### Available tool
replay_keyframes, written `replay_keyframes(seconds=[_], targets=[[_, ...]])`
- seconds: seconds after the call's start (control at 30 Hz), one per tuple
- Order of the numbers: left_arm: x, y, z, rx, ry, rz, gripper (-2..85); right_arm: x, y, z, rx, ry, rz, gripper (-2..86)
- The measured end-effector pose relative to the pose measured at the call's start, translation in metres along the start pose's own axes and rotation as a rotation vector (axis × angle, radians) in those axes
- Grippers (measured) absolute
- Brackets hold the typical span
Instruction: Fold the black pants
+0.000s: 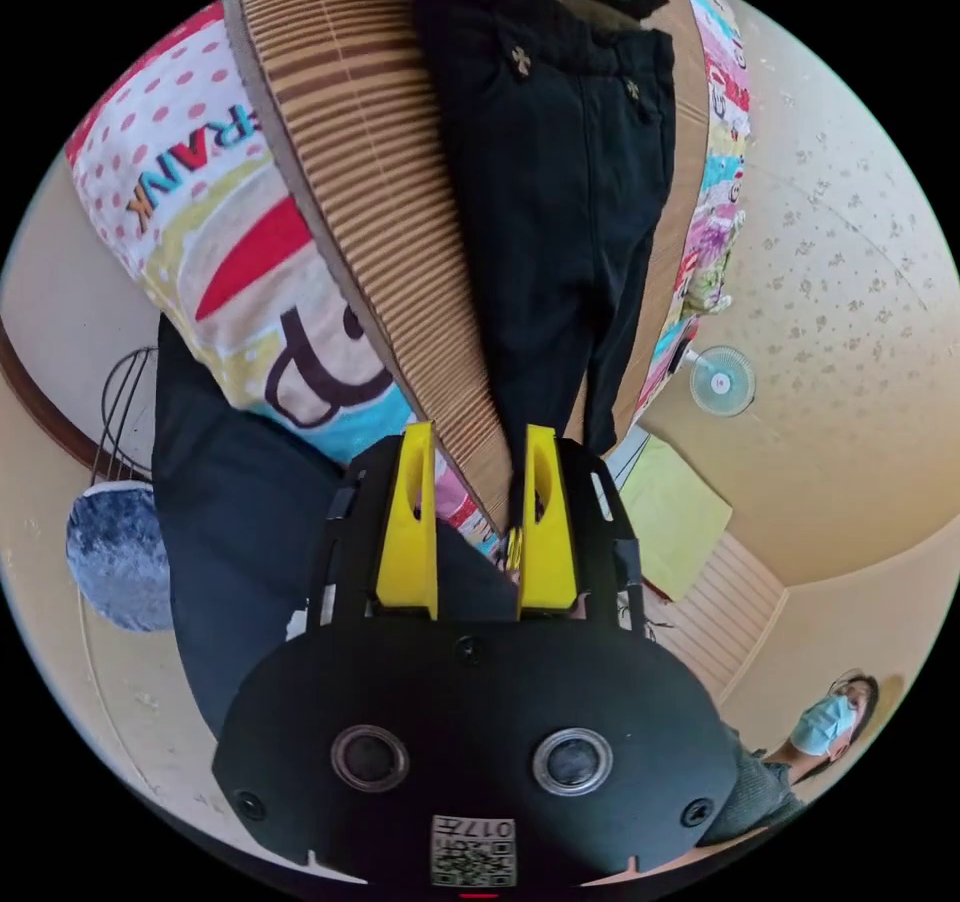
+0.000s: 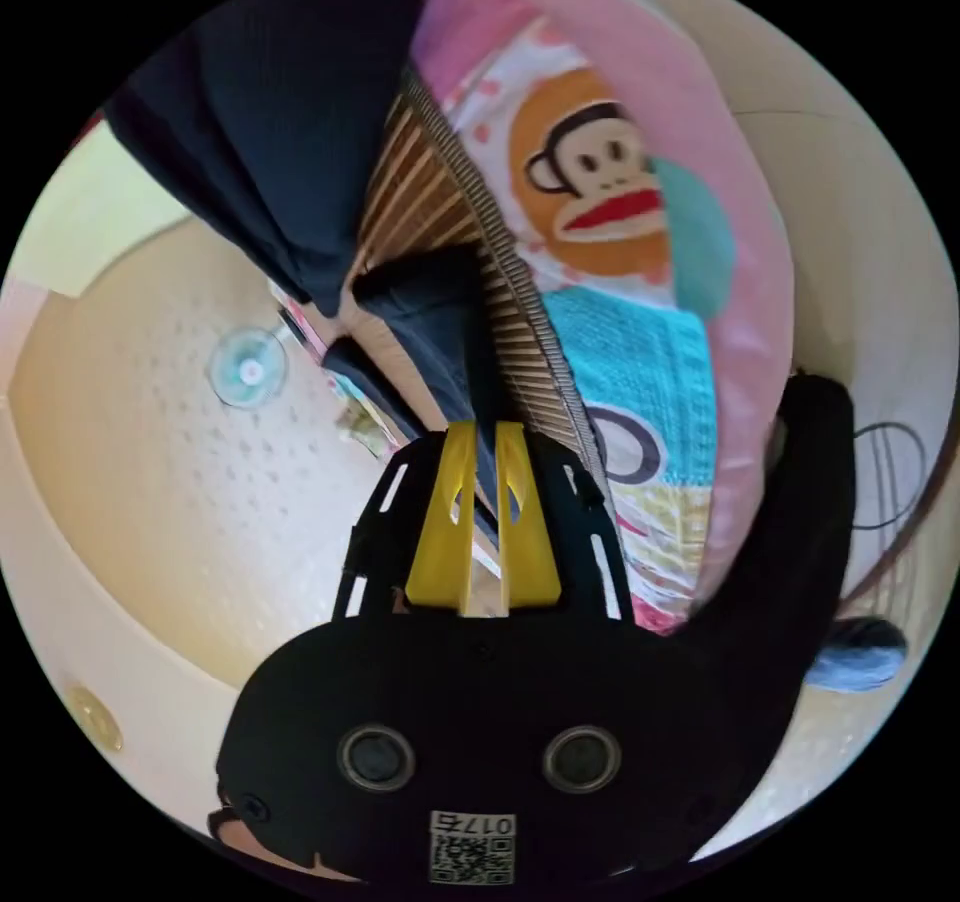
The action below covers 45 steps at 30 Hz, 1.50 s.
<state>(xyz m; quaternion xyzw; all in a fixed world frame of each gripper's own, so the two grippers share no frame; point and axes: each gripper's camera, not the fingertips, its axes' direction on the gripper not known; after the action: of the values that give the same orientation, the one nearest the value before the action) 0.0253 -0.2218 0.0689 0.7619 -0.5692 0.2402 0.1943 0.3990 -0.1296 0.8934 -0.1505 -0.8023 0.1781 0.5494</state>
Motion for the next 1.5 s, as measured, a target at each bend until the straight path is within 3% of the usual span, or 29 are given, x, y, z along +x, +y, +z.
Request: replay_keyframes(seconds=[0.13, 0.27, 0.43, 0.6, 0.67, 0.87, 1.03, 1.13, 1.27, 1.33, 1.43, 1.5], targets=[[0.005, -0.036, -0.021, 0.125, -0.022, 0.017, 12.9, 0.013, 0.026, -0.011, 0.075, -0.156, 0.033, 10.3], [0.020, -0.079, -0.019, 0.113, -0.201, 0.017, 14.2, 0.002, 0.042, -0.011, 0.013, 0.024, 0.000, 12.7], [0.012, -0.092, -0.009, 0.134, -0.182, -0.037, 10.5, -0.009, 0.044, 0.002, -0.087, 0.206, -0.081, 14.2], [-0.027, -0.070, -0.011, 0.148, 0.105, -0.046, 5.0, -0.010, 0.052, 0.016, -0.096, 0.156, -0.119, 10.2], [-0.026, -0.056, -0.015, 0.133, 0.133, 0.017, 4.8, -0.010, 0.054, 0.020, -0.113, 0.131, -0.119, 7.2], [-0.004, 0.006, -0.043, 0.061, -0.040, 0.202, 4.6, -0.031, 0.070, 0.007, -0.155, 0.093, -0.205, 2.3], [0.051, 0.056, -0.059, 0.048, -0.260, 0.374, 4.5, -0.132, 0.093, 0.023, -0.321, 0.402, -0.512, 1.2], [0.095, 0.055, -0.055, 0.047, -0.301, 0.416, 4.5, -0.205, 0.110, 0.074, -0.428, 0.582, -0.683, 0.7], [0.162, -0.010, -0.030, 0.067, -0.288, 0.403, 5.4, -0.298, 0.129, 0.200, -0.569, 0.748, -0.802, 0.9], [0.188, -0.041, -0.014, 0.110, -0.295, 0.427, 6.9, -0.333, 0.141, 0.251, -0.538, 0.770, -0.832, 1.1], [0.213, -0.066, -0.001, 0.325, -0.347, 0.382, 8.0, -0.376, 0.170, 0.305, -0.390, 0.823, -0.895, 1.1], [0.217, -0.076, 0.029, 0.341, -0.367, 0.347, 7.9, -0.374, 0.196, 0.359, -0.429, 0.999, -0.958, 0.8]])
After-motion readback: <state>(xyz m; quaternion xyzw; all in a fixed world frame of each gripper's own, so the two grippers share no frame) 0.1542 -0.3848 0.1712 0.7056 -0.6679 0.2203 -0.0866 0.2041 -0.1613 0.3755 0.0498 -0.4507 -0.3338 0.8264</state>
